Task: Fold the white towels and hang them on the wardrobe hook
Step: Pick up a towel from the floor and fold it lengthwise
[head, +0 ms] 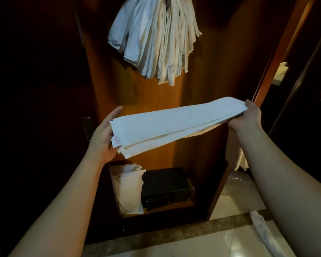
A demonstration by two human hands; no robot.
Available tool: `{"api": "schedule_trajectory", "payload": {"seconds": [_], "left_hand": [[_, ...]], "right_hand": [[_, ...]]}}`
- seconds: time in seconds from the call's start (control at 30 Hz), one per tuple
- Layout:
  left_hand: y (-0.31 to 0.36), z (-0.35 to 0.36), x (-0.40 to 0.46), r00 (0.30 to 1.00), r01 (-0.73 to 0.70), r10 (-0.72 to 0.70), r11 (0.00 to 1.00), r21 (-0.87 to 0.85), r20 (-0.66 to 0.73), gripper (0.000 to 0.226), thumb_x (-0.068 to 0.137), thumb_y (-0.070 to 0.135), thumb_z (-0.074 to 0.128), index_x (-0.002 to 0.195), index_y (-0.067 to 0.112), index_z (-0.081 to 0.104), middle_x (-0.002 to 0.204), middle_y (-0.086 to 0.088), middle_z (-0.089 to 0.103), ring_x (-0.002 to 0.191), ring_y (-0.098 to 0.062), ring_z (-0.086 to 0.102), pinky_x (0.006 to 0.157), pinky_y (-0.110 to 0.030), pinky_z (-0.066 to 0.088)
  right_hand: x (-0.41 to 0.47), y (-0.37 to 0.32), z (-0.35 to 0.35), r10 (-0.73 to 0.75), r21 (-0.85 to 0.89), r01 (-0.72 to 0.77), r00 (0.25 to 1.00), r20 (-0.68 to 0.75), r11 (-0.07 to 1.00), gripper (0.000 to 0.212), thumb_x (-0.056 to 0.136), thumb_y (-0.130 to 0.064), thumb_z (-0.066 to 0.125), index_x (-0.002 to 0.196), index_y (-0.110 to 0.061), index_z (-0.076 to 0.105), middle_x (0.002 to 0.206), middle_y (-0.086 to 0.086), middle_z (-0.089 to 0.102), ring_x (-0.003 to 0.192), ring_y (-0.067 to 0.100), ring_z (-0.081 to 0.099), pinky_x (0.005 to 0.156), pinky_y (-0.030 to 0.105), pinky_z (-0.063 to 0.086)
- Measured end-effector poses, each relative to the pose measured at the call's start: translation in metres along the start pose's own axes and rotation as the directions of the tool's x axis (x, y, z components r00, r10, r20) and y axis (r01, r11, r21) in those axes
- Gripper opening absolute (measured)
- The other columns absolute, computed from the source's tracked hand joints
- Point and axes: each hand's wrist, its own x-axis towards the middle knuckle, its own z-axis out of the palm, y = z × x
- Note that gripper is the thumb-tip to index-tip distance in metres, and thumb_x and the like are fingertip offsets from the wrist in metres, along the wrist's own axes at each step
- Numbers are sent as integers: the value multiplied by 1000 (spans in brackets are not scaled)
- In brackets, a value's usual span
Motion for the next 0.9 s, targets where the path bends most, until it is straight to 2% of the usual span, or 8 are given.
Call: {"api": "schedule_trajectory", "payload": {"seconds": [0.13, 0.27, 0.4, 0.5, 0.6, 0.7, 0.8, 0.9], "left_hand": [[-3, -3, -5, 1000, 6, -5, 999, -38, 23, 29, 99, 7, 47, 90, 21, 71, 96, -6, 72, 86, -23, 70, 58, -29, 55], [-7, -8, -8, 997, -21, 11, 991, 135, 76, 32, 101, 7, 47, 85, 22, 70, 95, 3, 71, 88, -19, 68, 54, -25, 53], [-11, -17, -3, 994, -107, 99, 916, 387, 40, 41, 100, 5, 49, 88, 35, 75, 113, 4, 69, 106, -23, 66, 74, -38, 55], [-9, -17, -2, 990, -143, 133, 888, 436, 53, 39, 100, 6, 50, 87, 36, 70, 102, 6, 70, 94, -20, 70, 68, -38, 56], [-8, -15, -5, 995, -102, 90, 950, 294, 53, 37, 100, 1, 47, 86, 28, 69, 101, 1, 70, 90, -20, 71, 58, -32, 57], [-9, -20, -8, 994, 28, -28, 1000, 1, 102, 46, 96, -4, 45, 68, 24, 68, 103, -4, 69, 92, -25, 72, 54, -32, 58], [-20, -28, -8, 983, 116, -88, 978, -171, 163, 18, 70, 7, 69, 62, 23, 64, 110, -9, 69, 100, -32, 70, 66, -40, 60], [-41, -37, -9, 974, 225, -200, 914, -337, 107, 13, 72, 16, 55, 60, 17, 58, 106, -12, 68, 103, -39, 62, 82, -45, 49]], "right_hand": [[6, 2, -6, 19, -15, -20, 999, -39, 1000, 22, 97, -20, 63, 112, -5, 58, 108, 16, 71, 98, 35, 70, 88, 54, 57], [9, 4, -11, 35, -36, -35, 999, -7, 999, 28, 103, -25, 52, 122, -5, 58, 115, 16, 71, 105, 35, 69, 97, 55, 52], [11, 3, -13, 21, -67, -21, 1000, 2, 998, 28, 106, -26, 45, 118, -4, 57, 119, 16, 70, 105, 34, 69, 98, 52, 52], [9, 4, -15, 8, -90, -9, 1000, -3, 996, 27, 106, -26, 45, 114, -4, 58, 116, 15, 70, 105, 33, 69, 100, 51, 51], [5, 5, -16, 6, -102, -7, 1000, -5, 995, 24, 104, -25, 48, 114, -4, 57, 110, 15, 71, 100, 32, 69, 88, 46, 56], [4, 8, -18, 7, -102, -5, 1000, 14, 995, 31, 102, -24, 52, 126, -5, 54, 116, 17, 70, 104, 35, 68, 93, 50, 55], [0, 12, -18, 12, -78, -6, 997, 73, 997, 33, 103, -25, 52, 131, -8, 52, 119, 17, 69, 107, 36, 67, 87, 49, 57], [-4, 13, -14, 9, 2, -9, 991, 134, 1000, 37, 102, -27, 53, 136, -13, 49, 123, 18, 67, 110, 39, 65, 91, 56, 55]]}}
